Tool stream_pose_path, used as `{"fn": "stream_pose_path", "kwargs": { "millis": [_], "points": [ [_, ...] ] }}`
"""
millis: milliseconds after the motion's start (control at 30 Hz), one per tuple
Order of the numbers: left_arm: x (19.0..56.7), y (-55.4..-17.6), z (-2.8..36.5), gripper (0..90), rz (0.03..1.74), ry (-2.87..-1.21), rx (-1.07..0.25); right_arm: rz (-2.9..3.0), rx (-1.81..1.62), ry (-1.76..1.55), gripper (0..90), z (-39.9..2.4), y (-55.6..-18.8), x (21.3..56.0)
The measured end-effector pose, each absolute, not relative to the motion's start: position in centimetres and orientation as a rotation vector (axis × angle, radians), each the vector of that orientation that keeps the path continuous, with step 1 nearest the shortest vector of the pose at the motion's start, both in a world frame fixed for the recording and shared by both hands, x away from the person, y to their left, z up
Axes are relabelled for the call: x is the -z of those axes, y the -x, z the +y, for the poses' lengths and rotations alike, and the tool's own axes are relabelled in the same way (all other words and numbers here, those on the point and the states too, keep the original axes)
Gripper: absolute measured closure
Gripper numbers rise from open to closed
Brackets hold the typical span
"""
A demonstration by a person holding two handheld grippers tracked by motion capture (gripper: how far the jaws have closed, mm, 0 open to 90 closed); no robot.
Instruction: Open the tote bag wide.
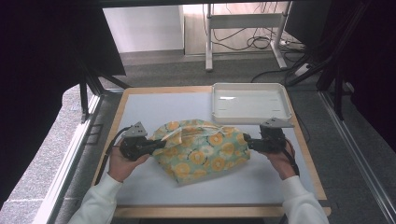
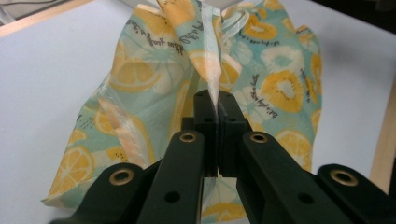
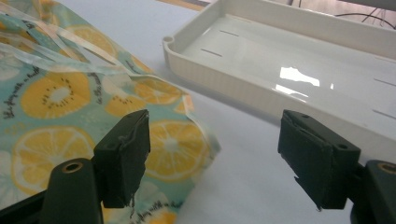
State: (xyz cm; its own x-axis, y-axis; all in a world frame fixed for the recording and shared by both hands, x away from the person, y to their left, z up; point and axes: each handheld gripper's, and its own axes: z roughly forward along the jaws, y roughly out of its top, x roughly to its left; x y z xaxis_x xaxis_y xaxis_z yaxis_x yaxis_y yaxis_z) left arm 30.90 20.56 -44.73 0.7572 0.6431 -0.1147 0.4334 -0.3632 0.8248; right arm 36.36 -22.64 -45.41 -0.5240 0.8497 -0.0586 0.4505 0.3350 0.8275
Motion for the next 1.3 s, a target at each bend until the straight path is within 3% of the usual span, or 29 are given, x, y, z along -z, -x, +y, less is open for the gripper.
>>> {"fn": "stream_pose_path", "kwargs": {
  "millis": [567, 1300],
  "points": [
    [44.9, -31.1, 20.4, 90.0, 0.811, -2.005, -0.266, 2.185, -1.126, -1.026, 28.1, -18.3, -38.3, 44.5],
    [45.2, -31.7, 20.2, 90.0, 0.831, -1.977, -0.237, 2.24, -1.123, -0.982, 31.7, -16.1, -39.9, 44.5]
  ]
}}
